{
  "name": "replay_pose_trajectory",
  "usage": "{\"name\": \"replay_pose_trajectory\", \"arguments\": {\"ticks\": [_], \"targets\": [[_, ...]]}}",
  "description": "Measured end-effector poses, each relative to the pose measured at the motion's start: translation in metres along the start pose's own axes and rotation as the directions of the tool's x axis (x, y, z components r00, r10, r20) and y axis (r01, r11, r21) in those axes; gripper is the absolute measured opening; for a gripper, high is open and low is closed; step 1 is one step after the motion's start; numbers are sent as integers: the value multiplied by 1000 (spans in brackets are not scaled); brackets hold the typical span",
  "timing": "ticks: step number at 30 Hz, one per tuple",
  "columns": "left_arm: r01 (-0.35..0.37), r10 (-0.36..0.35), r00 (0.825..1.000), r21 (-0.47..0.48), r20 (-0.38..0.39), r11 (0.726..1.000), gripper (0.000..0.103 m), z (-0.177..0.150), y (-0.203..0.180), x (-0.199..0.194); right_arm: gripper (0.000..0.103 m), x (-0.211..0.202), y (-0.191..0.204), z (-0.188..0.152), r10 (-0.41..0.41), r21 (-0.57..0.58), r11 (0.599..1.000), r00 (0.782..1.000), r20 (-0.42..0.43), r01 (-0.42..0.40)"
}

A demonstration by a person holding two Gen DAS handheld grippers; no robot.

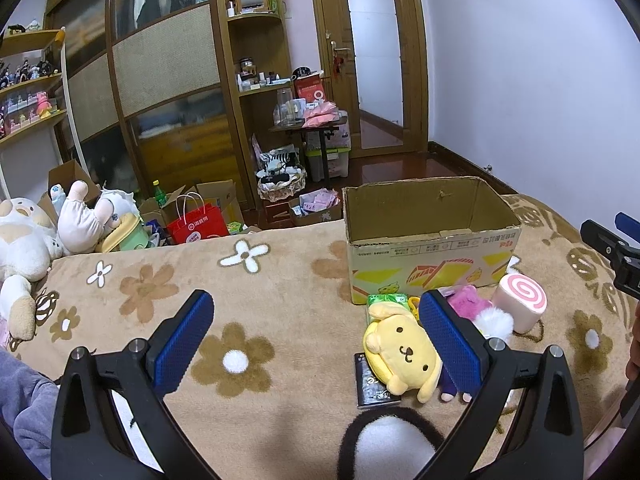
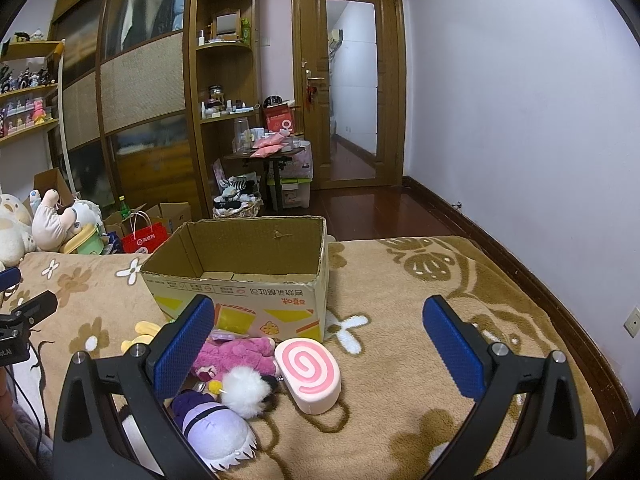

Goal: Organize soft objects

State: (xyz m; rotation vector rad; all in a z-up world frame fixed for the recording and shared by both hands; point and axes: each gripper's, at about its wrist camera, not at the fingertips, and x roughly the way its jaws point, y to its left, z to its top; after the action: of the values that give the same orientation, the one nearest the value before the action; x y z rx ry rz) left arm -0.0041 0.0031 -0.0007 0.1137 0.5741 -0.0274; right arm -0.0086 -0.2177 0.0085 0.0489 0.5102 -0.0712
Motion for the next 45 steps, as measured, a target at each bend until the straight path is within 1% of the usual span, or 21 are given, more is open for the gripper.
{"name": "replay_pose_trajectory", "arguments": {"ticks": [14,26,34,40,45], "targets": [[0,0,1000,-2,3,1000,101,-2,1,0,103,0,0,0,1,-3,1000,1000,0,-1],[-4,4,1000,0,-17,1000,101,-1,3,4,103,2,1,0,1,-3,1000,1000,-2,-1],[14,-13,998,3,-61,1000,101,5,1,17,103,12,4,-2,3,3,1000,1000,-2,-3],[32,-30,995,18,-91,999,101,9,-16,35,103,21,1,2,4,22,1000,1000,-21,-4],[37,-30,992,52,-123,998,101,8,-33,51,103,34,0,4,6,18,1000,999,-45,-5]]}}
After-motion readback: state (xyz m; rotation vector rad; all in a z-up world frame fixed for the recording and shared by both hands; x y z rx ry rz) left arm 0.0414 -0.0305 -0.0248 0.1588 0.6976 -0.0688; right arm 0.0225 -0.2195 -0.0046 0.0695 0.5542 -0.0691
